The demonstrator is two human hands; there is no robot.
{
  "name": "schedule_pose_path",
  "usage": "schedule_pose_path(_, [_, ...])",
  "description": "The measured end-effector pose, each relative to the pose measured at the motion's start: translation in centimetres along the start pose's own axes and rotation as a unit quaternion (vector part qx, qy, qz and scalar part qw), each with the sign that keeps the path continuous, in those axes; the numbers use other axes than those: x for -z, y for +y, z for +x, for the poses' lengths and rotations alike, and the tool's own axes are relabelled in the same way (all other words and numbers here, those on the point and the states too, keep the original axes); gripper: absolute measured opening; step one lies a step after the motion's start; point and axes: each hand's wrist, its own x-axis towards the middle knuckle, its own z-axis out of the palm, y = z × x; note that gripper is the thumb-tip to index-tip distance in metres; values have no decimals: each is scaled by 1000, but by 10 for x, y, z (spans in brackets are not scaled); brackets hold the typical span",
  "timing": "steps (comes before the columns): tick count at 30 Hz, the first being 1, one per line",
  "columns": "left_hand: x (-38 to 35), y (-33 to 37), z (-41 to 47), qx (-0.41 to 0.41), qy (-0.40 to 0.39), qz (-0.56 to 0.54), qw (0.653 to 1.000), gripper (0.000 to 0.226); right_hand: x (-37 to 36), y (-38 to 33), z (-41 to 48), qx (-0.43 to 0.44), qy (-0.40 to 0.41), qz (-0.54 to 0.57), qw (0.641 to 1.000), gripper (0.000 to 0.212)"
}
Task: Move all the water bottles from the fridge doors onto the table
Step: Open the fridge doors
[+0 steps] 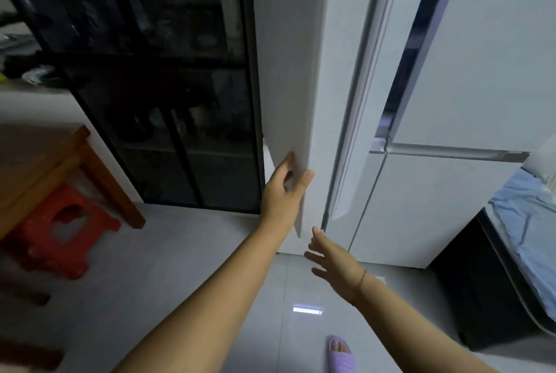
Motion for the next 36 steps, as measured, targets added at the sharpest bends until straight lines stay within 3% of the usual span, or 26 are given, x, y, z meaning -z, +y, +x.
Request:
schedule_pose_path(3, [28,-4,-6,-11,11,14,1000,53,-5,-11,3,33,45,-7,998,94])
schedule_pose_path(6, [54,-9,-9,-11,43,8,999,46,-16,-14,13,67,74,-90,991,104])
schedule_pose_path(8, [69,-13,-14,-9,77,-9,997,43,-27,-11,19,72,65,-99,990,88])
schedule_pose_path(11, [86,-13,-21,-3,125,-29,992,44,-48,-10,23,84,36,-104,990,37])
schedule_pose_path(17, [106,-2,-26,-15,175,-5,984,91,-88,-10,32,92,-84,-150,981,21])
schedule_pose_path(19, [111,3,-26,-15,206,22,978,97,-100,-14,33,91,-124,-162,975,24])
schedule_pose_path(23, [127,-3,-17,-10,222,71,972,99,-127,-28,39,109,-191,-175,960,56])
schedule_pose_path(27, [146,-3,-3,22,231,64,971,92,-150,-41,44,106,-232,-193,947,52])
schedule_pose_path(32, [179,6,13,60,231,36,971,90,-171,-49,51,100,-236,-223,941,80])
schedule_pose_path(36, [196,6,20,74,227,34,970,84,-187,-52,55,107,-244,-222,938,84])
